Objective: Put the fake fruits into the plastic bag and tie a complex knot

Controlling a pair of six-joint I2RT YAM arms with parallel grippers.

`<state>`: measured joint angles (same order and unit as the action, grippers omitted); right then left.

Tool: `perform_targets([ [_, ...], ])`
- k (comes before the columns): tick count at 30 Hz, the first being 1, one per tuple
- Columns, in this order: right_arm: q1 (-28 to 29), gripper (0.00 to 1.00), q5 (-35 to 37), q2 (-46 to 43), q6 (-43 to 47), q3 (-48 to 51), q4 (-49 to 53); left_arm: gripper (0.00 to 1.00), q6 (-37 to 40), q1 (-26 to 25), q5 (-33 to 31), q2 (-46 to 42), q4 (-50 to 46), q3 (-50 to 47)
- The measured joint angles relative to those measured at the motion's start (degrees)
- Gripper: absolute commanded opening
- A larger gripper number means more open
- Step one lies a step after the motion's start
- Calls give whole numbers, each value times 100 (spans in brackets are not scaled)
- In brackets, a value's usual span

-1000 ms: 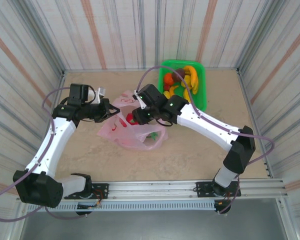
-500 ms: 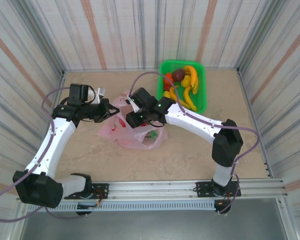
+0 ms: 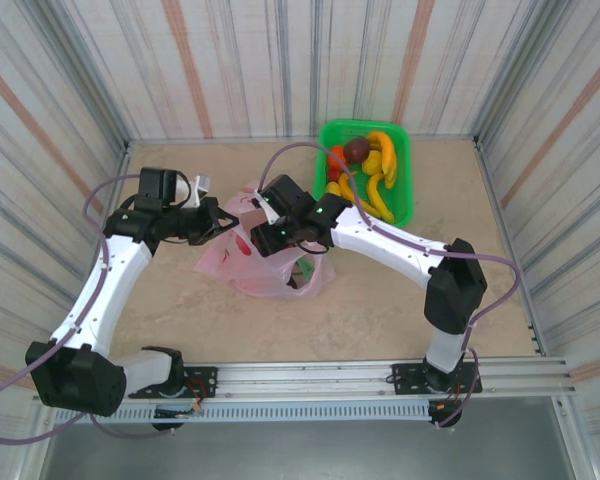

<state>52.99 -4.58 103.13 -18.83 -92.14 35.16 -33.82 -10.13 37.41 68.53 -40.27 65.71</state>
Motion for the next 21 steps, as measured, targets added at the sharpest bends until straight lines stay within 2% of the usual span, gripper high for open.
perform_targets([
  [14,2,70,26,-330,0,0,4,0,0,0,2,0,0,2],
  [21,13,74,-11,-592,-4,2,22,0,0,0,4,0,2,2],
])
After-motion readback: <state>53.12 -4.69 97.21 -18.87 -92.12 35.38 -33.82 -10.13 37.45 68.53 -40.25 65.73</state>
